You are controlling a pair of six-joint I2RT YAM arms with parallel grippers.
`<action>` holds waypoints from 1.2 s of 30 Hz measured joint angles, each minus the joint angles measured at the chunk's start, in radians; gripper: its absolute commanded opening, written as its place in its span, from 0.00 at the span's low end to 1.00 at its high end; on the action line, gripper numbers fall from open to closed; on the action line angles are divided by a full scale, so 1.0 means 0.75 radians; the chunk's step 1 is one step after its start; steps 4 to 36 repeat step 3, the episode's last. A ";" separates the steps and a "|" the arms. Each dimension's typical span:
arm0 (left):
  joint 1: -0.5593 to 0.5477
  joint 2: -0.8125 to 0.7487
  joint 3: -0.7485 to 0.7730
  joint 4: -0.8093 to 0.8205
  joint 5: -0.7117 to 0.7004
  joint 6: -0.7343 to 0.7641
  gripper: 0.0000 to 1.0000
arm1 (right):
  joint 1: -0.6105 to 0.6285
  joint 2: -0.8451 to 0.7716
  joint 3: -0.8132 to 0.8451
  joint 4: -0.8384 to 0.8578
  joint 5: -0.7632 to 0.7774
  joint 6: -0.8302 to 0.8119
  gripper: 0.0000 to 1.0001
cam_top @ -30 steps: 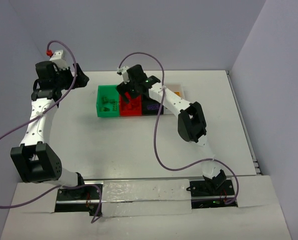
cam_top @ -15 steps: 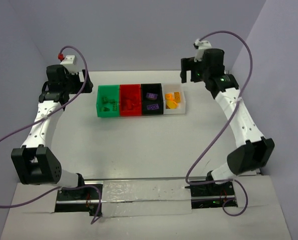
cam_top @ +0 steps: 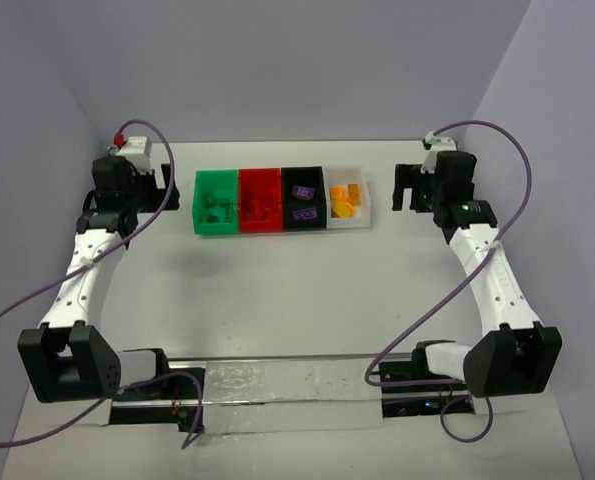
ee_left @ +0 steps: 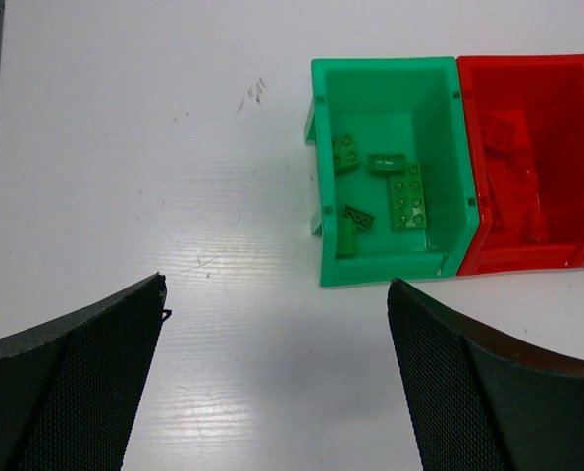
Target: Sort the legos into containers by color
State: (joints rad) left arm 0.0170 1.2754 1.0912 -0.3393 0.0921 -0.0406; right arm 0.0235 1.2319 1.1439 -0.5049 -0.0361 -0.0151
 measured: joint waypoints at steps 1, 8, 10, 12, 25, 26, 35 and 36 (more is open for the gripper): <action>0.000 -0.012 -0.003 0.001 -0.005 0.001 0.99 | 0.001 -0.012 0.000 0.006 -0.004 0.000 1.00; 0.000 -0.033 -0.005 0.006 -0.012 -0.001 0.99 | 0.001 -0.028 0.000 0.018 -0.009 0.000 1.00; 0.000 -0.033 -0.005 0.006 -0.012 -0.001 0.99 | 0.001 -0.028 0.000 0.018 -0.009 0.000 1.00; 0.000 -0.033 -0.005 0.006 -0.012 -0.001 0.99 | 0.001 -0.028 0.000 0.018 -0.009 0.000 1.00; 0.000 -0.033 -0.005 0.006 -0.012 -0.001 0.99 | 0.001 -0.028 0.000 0.018 -0.009 0.000 1.00; 0.000 -0.033 -0.005 0.006 -0.012 -0.001 0.99 | 0.001 -0.028 0.000 0.018 -0.009 0.000 1.00; 0.000 -0.033 -0.005 0.006 -0.012 -0.001 0.99 | 0.001 -0.028 0.000 0.018 -0.009 0.000 1.00; 0.000 -0.033 -0.005 0.006 -0.012 -0.001 0.99 | 0.001 -0.028 0.000 0.018 -0.009 0.000 1.00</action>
